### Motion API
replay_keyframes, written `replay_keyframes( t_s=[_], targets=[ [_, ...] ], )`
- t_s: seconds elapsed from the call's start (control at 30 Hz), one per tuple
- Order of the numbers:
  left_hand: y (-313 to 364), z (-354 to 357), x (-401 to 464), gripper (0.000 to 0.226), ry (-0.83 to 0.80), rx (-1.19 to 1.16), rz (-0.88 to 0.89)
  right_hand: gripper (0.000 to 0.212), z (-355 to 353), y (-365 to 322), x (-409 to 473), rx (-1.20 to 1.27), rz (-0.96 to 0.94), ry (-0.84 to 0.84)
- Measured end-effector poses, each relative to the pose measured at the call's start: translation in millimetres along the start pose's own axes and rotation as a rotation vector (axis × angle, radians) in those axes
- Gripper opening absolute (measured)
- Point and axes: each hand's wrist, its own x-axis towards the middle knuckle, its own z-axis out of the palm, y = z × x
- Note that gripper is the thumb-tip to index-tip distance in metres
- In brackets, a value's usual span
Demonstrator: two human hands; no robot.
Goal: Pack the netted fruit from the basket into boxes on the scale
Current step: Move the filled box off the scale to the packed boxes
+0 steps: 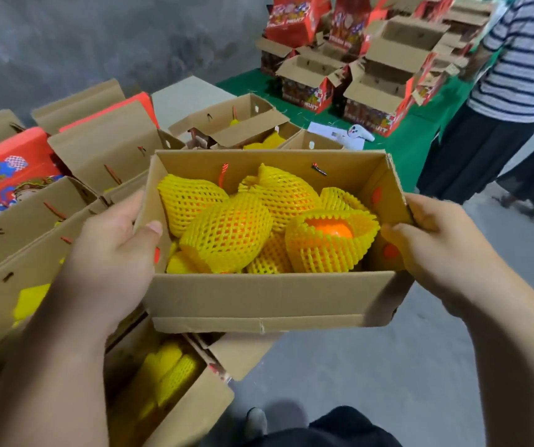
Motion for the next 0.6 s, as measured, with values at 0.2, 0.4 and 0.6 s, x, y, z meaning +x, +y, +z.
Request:
replay_keyframes(
  t_s=[0.2,0.4,0.6],
  targets=[
    [3,61,83,0.048,0.063,0.067,-0.003,0.023,-36,17,97,0.023,-0.030,-0.019],
    [22,126,141,0.049,0.134,0.162,-0.025,0.018,-86,38,209,0.010,-0.111,-0.105],
    [51,196,185,0.040,0.257,0.197,-0.006,0.019,-146,51,305,-0.008,-0.181,-0.163]
  ],
)
